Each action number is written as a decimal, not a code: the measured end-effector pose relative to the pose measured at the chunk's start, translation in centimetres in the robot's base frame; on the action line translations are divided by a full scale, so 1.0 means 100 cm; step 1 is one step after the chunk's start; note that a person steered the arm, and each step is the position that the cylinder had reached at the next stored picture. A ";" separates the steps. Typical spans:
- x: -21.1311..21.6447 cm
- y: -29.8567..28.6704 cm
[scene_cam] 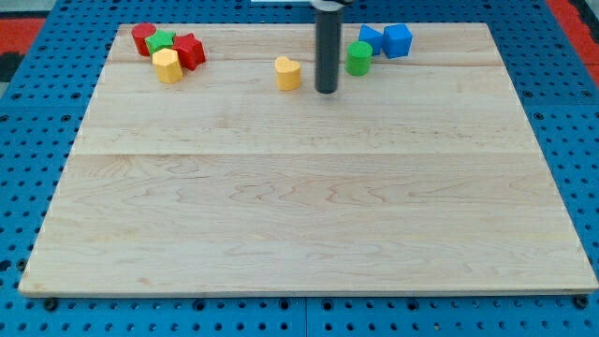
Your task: Place the yellow heart to the bottom right side of the red star
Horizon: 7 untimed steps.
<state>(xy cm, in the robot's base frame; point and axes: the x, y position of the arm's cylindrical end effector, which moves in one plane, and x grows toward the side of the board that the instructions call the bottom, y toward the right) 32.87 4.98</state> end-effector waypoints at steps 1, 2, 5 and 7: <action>-0.008 -0.022; -0.021 -0.042; -0.037 -0.169; 0.003 -0.025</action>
